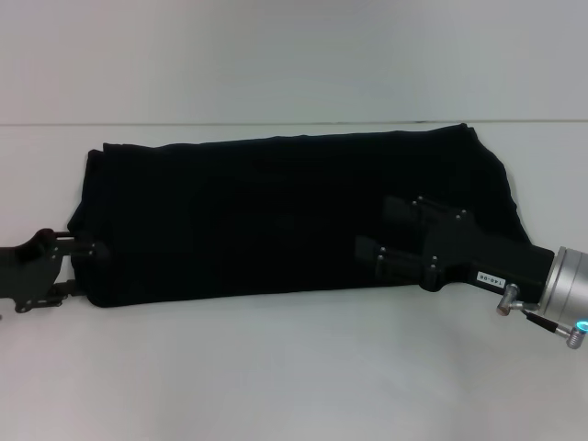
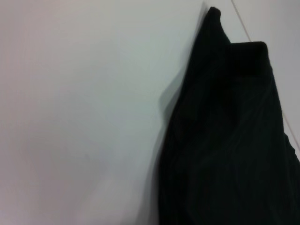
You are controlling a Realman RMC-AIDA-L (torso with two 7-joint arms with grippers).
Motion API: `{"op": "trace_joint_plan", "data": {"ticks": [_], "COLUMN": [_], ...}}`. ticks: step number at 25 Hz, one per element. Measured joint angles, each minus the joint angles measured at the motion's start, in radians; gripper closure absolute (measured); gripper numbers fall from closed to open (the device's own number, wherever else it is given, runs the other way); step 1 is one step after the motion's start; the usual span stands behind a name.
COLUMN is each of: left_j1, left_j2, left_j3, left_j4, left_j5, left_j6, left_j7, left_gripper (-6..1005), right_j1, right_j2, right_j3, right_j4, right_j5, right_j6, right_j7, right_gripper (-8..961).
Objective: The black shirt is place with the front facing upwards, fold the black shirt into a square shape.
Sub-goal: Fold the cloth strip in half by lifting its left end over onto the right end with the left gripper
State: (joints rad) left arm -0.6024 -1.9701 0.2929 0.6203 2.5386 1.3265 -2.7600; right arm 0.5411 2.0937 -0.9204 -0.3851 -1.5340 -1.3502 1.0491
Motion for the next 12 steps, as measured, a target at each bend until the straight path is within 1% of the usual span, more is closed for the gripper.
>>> {"op": "trace_joint_plan", "data": {"ticks": [12], "left_j1": [0.008], "left_j2": [0.000], "left_j3": [-0.001], "left_j4": [0.009], "left_j5": [0.029], "left_j6": [0.022], "left_j7": [-0.008], "left_gripper": [324], "right_j1": [0.000], "right_j2": [0.000], "right_j3": [0.000], "right_j4": [0.000], "right_j5": [0.000], "right_j6": [-0.001], "right_j7": [0.000], "right_gripper": [115]}}
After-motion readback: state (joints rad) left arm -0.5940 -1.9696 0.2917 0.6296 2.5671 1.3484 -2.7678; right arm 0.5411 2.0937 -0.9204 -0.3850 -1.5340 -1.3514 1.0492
